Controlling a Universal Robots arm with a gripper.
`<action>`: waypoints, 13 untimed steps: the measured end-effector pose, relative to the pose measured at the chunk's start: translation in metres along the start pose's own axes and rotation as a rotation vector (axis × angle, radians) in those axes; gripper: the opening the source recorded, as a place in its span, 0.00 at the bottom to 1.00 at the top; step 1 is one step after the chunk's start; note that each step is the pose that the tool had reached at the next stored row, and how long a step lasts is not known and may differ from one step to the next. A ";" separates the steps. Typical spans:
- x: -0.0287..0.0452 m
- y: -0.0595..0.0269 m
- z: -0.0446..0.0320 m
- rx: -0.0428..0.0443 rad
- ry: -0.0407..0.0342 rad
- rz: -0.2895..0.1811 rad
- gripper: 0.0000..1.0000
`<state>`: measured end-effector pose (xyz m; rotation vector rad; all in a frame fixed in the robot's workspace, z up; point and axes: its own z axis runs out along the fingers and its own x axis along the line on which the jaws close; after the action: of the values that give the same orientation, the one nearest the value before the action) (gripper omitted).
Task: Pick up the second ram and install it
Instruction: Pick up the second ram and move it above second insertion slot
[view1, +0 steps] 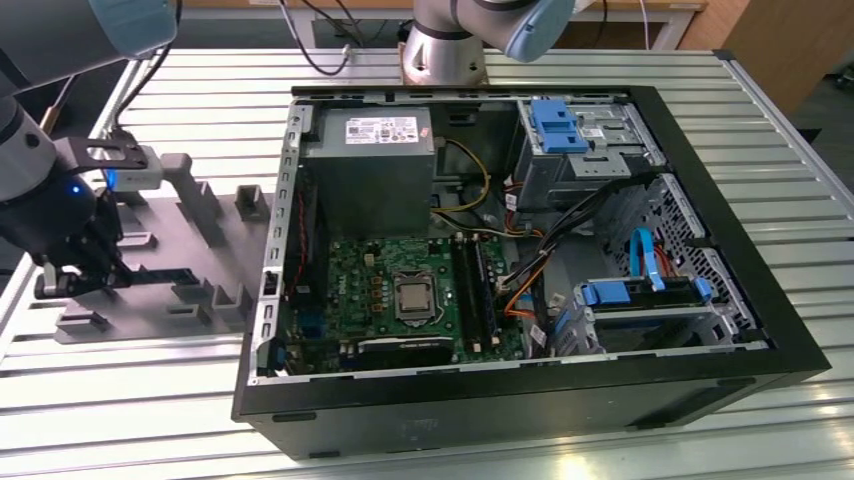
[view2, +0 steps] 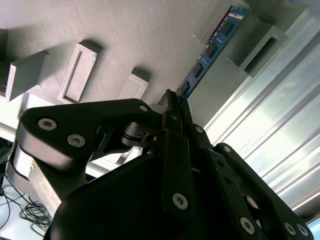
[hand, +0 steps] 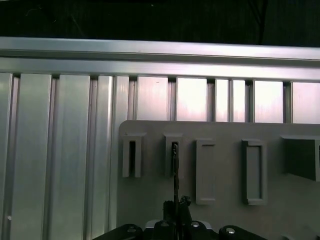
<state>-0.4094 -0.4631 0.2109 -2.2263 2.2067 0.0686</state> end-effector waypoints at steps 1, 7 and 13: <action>0.0000 0.0000 -0.0007 -0.0001 0.0000 0.000 0.14; -0.0002 0.0001 -0.0039 0.0000 0.0000 0.000 0.14; -0.0003 0.0002 -0.0070 0.0001 0.0000 0.000 0.14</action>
<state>-0.4094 -0.4631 0.2179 -2.2262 2.2066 0.0685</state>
